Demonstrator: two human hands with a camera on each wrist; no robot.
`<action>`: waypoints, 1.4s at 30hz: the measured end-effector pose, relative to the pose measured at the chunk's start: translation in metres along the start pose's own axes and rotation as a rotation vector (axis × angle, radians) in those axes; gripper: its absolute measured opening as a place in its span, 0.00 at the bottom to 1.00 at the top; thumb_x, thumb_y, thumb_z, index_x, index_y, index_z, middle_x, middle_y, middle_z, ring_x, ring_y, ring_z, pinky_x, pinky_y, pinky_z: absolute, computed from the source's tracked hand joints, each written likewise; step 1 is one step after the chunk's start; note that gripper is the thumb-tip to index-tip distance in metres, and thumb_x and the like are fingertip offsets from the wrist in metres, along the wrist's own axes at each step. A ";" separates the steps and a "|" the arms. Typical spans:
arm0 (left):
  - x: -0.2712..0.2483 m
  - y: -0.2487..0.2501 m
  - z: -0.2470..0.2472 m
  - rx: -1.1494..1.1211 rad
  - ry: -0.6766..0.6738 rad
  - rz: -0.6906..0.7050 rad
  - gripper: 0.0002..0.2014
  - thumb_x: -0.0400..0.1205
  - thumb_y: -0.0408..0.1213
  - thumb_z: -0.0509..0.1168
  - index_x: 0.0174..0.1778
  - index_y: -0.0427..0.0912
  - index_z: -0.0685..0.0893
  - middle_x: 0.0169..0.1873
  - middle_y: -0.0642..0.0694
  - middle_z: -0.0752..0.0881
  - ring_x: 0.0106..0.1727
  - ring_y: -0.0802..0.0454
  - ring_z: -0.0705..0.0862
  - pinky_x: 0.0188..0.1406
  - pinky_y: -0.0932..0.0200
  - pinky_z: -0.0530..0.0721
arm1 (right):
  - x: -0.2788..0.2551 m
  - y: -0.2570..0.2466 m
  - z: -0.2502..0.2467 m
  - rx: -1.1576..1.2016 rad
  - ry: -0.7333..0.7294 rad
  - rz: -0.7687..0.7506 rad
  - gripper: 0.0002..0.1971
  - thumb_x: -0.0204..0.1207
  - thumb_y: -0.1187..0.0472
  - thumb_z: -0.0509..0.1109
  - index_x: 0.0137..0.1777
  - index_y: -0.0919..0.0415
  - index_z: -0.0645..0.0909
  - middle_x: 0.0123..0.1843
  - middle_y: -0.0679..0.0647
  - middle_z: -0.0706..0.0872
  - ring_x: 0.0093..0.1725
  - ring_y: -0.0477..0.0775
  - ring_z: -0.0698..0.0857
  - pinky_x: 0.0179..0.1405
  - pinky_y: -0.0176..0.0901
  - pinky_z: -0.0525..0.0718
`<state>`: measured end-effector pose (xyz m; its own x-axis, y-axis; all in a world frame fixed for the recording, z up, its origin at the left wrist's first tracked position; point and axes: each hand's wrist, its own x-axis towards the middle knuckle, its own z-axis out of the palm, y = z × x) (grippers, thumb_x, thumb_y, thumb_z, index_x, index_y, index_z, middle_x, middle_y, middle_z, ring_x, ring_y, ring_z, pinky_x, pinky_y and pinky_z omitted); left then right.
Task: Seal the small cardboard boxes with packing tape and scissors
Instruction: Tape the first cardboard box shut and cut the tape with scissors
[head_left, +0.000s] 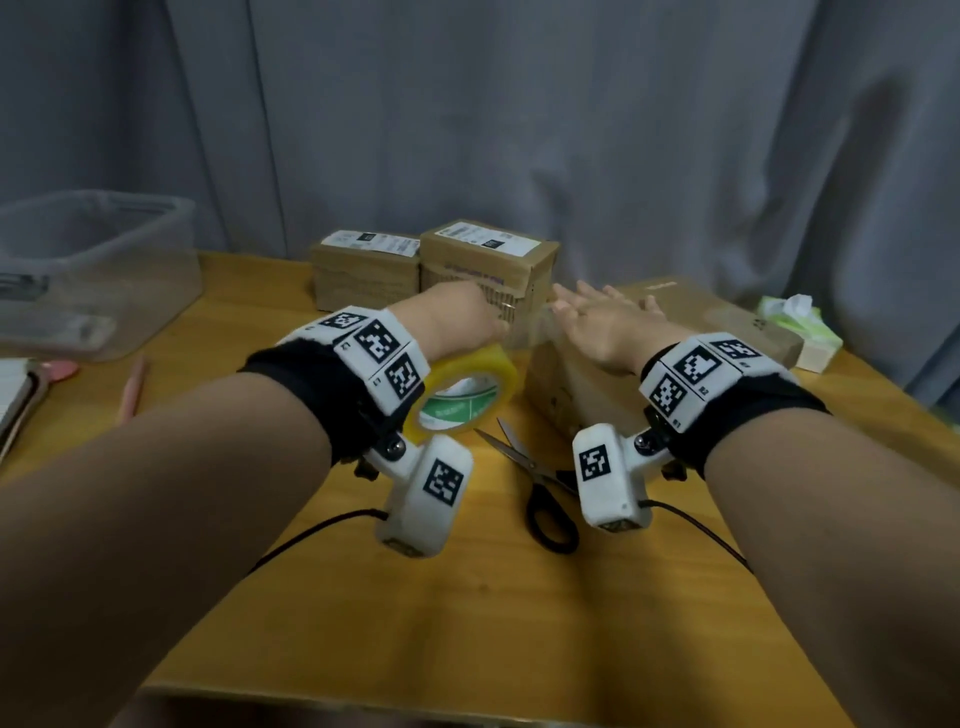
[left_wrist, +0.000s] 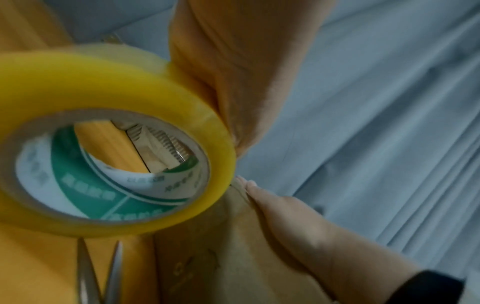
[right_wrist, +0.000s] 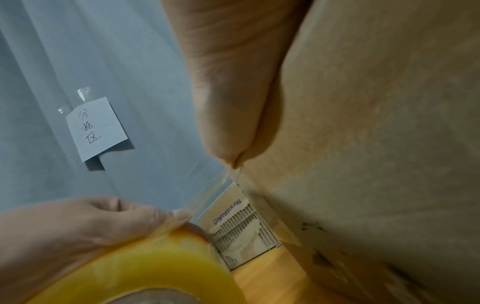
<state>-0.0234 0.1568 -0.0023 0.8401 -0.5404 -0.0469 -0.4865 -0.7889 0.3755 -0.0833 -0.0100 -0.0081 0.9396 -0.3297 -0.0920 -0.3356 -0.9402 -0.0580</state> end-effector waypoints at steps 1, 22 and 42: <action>0.005 -0.001 0.001 0.019 0.027 0.010 0.19 0.85 0.46 0.59 0.61 0.34 0.82 0.53 0.39 0.82 0.62 0.42 0.81 0.47 0.59 0.71 | 0.001 0.000 0.000 -0.002 0.004 0.005 0.27 0.86 0.42 0.34 0.85 0.42 0.46 0.87 0.47 0.45 0.85 0.54 0.44 0.81 0.67 0.38; 0.007 -0.024 0.001 -0.209 0.076 0.135 0.19 0.83 0.51 0.63 0.31 0.41 0.80 0.24 0.46 0.75 0.29 0.52 0.76 0.33 0.59 0.74 | 0.022 -0.014 0.004 -0.118 0.120 0.060 0.25 0.87 0.51 0.48 0.81 0.59 0.61 0.78 0.67 0.67 0.77 0.69 0.67 0.75 0.60 0.64; 0.014 -0.018 0.010 -0.352 0.155 0.108 0.27 0.83 0.50 0.63 0.20 0.41 0.69 0.20 0.46 0.71 0.23 0.51 0.71 0.31 0.58 0.71 | 0.014 -0.023 0.007 -0.172 0.128 0.235 0.28 0.86 0.56 0.53 0.81 0.72 0.56 0.80 0.71 0.63 0.79 0.69 0.63 0.79 0.58 0.60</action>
<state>-0.0052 0.1609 -0.0192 0.8280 -0.5430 0.1399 -0.4843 -0.5668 0.6664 -0.0626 0.0077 -0.0146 0.8420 -0.5378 0.0438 -0.5388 -0.8338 0.1201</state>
